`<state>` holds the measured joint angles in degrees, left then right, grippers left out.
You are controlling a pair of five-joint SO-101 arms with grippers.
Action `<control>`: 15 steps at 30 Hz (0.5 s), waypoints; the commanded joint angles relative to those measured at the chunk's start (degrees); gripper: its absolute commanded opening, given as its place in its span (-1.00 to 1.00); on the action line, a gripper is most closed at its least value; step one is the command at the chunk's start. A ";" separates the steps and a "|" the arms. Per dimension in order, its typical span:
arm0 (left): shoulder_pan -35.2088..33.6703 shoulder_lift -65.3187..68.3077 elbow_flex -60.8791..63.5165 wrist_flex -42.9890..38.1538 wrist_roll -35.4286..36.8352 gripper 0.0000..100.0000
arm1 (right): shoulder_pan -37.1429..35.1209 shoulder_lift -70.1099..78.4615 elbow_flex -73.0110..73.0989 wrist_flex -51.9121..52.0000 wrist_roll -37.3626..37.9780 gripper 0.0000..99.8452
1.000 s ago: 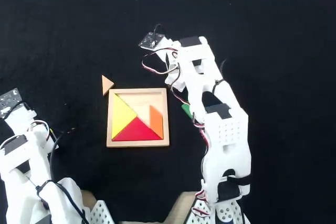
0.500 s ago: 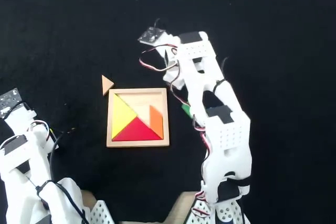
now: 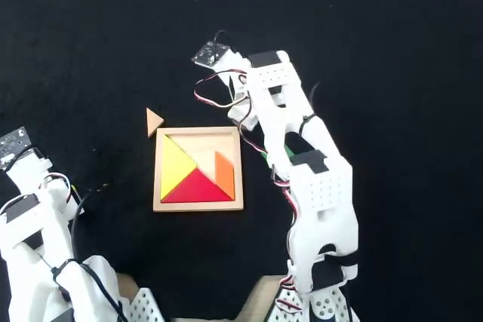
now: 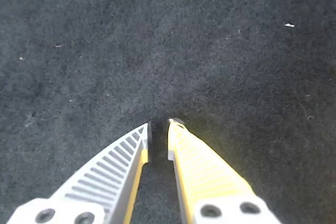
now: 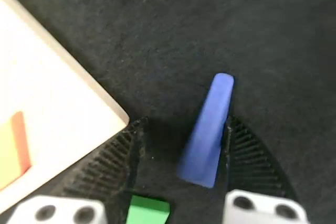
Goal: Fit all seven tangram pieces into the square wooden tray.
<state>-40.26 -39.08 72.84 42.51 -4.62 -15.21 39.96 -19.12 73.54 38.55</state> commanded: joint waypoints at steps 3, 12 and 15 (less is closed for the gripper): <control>0.04 -1.05 -1.10 -0.35 -0.26 -0.85 | 0.70 -0.13 -0.84 -0.35 -0.26 -0.55; -0.04 -1.05 -1.10 -0.35 -0.26 -0.85 | 2.55 -0.22 -0.92 -0.79 -0.09 -0.55; 0.04 -1.05 -1.10 -0.35 -0.26 -0.85 | 3.16 -0.22 -0.92 -0.79 -0.09 -0.56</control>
<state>-40.26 -39.08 72.84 42.51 -4.62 -14.24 40.31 -19.21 73.36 38.55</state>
